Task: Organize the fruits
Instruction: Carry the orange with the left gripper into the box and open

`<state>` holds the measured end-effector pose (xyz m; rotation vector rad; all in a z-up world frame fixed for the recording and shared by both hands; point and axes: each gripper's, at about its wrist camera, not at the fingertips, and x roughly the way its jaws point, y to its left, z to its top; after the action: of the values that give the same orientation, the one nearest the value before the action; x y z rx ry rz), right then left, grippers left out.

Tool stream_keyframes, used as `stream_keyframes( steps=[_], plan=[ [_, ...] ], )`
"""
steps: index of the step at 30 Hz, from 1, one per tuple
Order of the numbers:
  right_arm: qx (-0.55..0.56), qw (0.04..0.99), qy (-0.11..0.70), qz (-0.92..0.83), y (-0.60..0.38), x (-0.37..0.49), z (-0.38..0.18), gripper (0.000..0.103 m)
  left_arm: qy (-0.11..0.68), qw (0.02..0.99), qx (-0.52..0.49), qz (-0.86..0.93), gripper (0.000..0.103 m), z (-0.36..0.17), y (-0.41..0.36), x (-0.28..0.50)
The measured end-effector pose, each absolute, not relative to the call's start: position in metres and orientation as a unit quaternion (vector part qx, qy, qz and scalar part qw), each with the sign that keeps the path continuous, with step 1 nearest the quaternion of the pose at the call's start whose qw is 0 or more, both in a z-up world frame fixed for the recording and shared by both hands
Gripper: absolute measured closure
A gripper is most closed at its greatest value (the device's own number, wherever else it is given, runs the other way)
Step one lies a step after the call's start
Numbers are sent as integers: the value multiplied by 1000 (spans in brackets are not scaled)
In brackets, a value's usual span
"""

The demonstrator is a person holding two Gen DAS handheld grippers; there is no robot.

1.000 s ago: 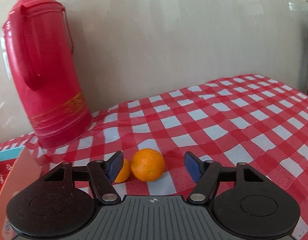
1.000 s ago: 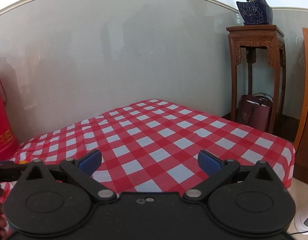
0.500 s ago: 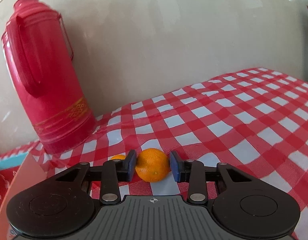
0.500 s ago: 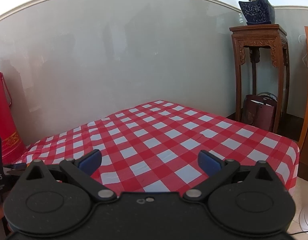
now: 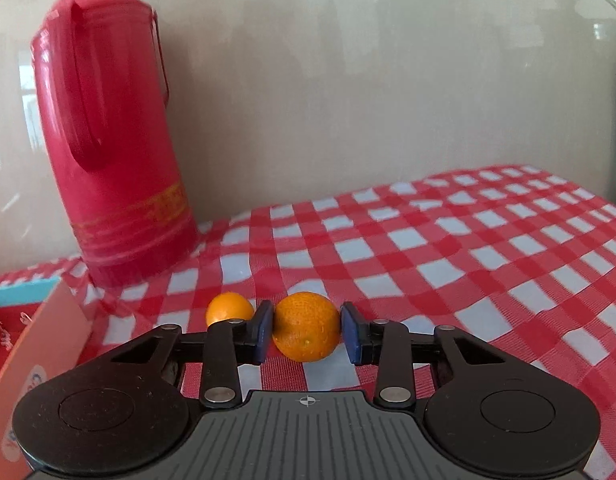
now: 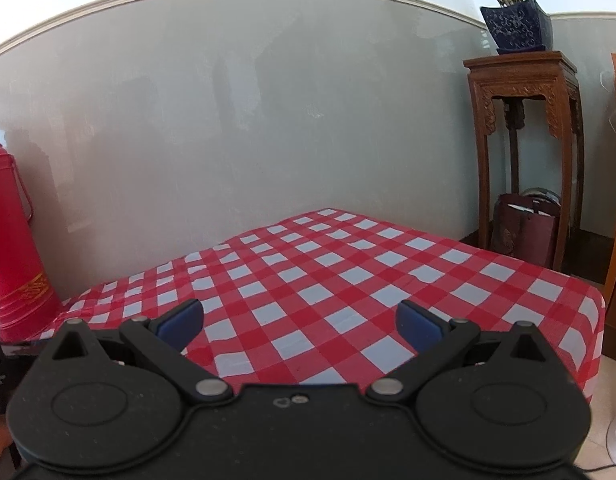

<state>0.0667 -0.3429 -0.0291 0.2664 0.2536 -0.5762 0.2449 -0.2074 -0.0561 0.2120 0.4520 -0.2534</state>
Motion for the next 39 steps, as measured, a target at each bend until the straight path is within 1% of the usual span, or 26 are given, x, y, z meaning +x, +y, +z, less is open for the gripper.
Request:
stream_keyframes(
  steps=[6, 12, 20, 27, 29, 30, 32, 33, 34, 37, 39],
  plan=[
    [123, 945, 125, -275, -334, 71, -28, 6, 180, 971, 112, -114, 67, -30, -181, 217],
    [108, 949, 130, -265, -318, 78, -29, 6, 165, 981, 97, -34, 67, -8, -107, 198],
    [82, 962, 132, -225, -279, 96, -27, 6, 199, 971, 71, 112, 67, -16, -6, 201],
    [66, 972, 153, -163, -238, 122, -29, 6, 248, 950, 26, 186, 65, -29, 45, 205],
    [61, 975, 159, -143, -226, 131, -30, 6, 253, 949, 15, 188, 51, -29, 55, 198],
    [61, 976, 164, -133, -221, 135, -31, 6, 249, 952, 11, 177, 46, -28, 57, 194],
    [61, 976, 173, -116, -212, 143, -32, 6, 238, 956, 19, 171, 39, -26, 56, 185],
    [59, 977, 178, -107, -207, 146, -34, 6, 230, 957, 25, 172, 24, -24, 53, 179],
    [56, 977, 182, -98, -202, 151, -35, 6, 221, 957, 28, 184, 1, -24, 51, 178],
    [49, 977, 192, -79, -190, 162, -37, 6, 181, 965, 15, 188, 0, -14, 59, 160],
    [45, 977, 197, -70, -182, 171, -38, 6, 179, 967, 9, 181, 0, -9, 69, 151]
  ],
)
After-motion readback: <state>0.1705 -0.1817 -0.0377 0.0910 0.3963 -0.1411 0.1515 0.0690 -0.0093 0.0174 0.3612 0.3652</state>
